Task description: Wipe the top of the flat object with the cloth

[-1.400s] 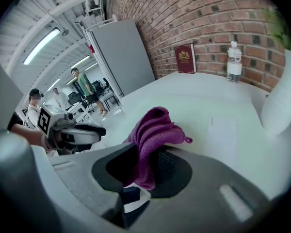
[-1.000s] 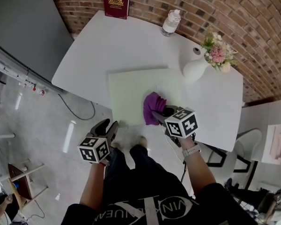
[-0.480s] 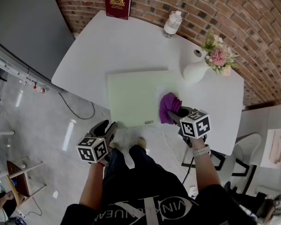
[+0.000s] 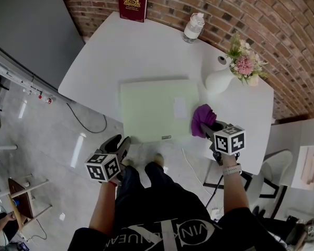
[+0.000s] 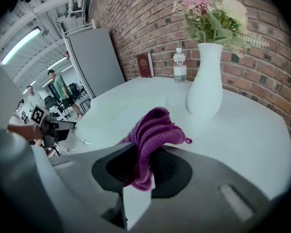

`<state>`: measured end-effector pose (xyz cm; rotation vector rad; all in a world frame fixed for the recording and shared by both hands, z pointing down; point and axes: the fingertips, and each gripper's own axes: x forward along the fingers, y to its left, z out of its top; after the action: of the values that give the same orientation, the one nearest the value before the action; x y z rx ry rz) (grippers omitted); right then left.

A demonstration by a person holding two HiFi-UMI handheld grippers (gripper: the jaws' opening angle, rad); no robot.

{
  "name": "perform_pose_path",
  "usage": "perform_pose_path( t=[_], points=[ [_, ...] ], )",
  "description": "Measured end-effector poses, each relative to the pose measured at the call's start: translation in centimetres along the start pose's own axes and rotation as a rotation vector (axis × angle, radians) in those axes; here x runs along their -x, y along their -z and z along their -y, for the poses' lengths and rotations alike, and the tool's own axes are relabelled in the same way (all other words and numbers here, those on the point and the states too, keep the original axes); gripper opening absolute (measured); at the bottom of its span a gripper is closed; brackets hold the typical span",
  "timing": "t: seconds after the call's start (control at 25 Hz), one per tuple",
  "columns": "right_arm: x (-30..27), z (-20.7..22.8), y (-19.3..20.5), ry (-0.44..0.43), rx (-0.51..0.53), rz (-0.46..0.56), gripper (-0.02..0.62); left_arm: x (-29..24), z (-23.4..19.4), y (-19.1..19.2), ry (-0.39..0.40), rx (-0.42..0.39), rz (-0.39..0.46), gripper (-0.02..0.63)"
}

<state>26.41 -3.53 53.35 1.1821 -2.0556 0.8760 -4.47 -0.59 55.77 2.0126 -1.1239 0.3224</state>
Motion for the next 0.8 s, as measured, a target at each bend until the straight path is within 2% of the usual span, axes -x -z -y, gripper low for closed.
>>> perform_pose_path(
  t=[0.2, 0.52, 0.6, 0.72, 0.8],
  points=[
    [0.3, 0.7, 0.2, 0.003, -0.045, 0.025, 0.08, -0.1, -0.1, 0.0, 0.003, 0.003, 0.0, 0.153],
    [1.1, 2.7, 1.1, 0.101, -0.09, 0.048, 0.08, -0.1, -0.1, 0.0, 0.019, 0.004, -0.014, 0.153],
    [1.4, 3.5, 1.5, 0.153, -0.094, 0.047, 0.08, -0.2, -0.1, 0.0, 0.027, 0.002, -0.021, 0.153],
    [2.4, 5.2, 2.8, 0.282, -0.088, 0.031, 0.08, -0.2, 0.0, -0.1, 0.038, -0.01, -0.036, 0.153],
    [3.4, 5.5, 2.9, 0.338, -0.084, 0.056, 0.08, -0.1, 0.0, -0.2, 0.045, -0.023, -0.043, 0.153]
  ],
)
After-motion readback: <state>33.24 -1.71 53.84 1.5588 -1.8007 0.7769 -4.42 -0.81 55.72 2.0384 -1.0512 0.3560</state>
